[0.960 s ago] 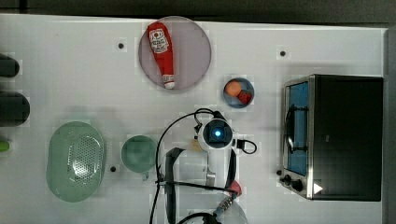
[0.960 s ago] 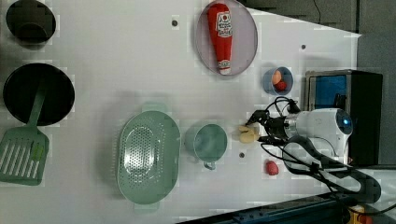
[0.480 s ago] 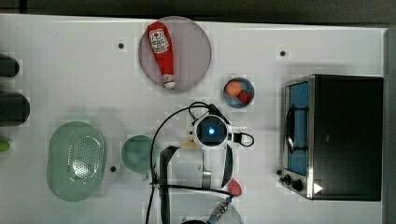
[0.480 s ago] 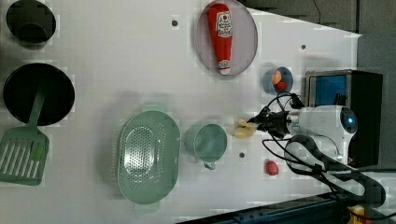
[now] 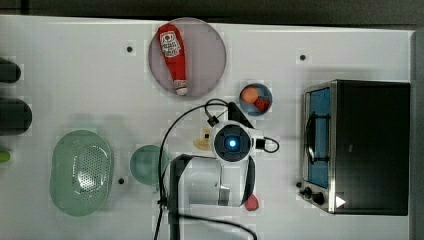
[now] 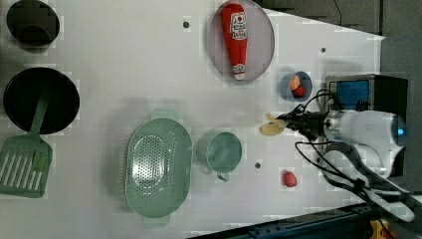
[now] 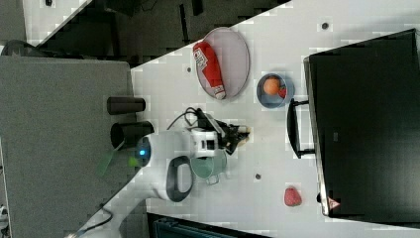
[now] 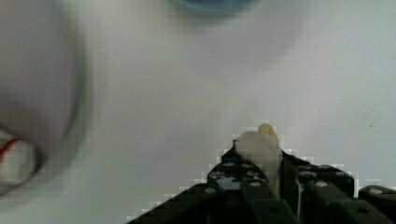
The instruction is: Pick banana from table and place on oven.
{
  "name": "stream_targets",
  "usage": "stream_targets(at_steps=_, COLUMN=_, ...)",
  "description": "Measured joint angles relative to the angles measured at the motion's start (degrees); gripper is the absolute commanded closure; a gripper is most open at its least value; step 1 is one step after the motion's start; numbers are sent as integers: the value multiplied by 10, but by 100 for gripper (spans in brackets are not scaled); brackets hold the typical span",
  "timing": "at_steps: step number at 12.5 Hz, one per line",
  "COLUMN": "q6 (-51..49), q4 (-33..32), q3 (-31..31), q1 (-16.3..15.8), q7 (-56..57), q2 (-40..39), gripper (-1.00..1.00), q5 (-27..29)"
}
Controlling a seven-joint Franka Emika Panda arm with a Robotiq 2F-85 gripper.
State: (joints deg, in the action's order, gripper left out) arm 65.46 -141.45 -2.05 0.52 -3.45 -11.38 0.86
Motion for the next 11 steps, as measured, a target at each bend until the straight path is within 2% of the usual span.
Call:
stream_targets(at_steps=2, q6=-86, q4=8, q3=2, q1=-3, q7=0, q2=76, gripper=64, q5=0)
stream_targets(at_steps=5, q6=-268, q4=43, q3=8, q1=5, q7=-1, q2=206, gripper=64, q5=-15)
stream_targets(at_steps=8, q6=-427, q4=145, q3=6, q1=7, q7=-1, q2=286, gripper=64, q5=-2)
stream_targets(at_steps=11, q6=-499, q4=204, q3=-11, q1=-4, q7=-1, q2=333, gripper=64, q5=-2)
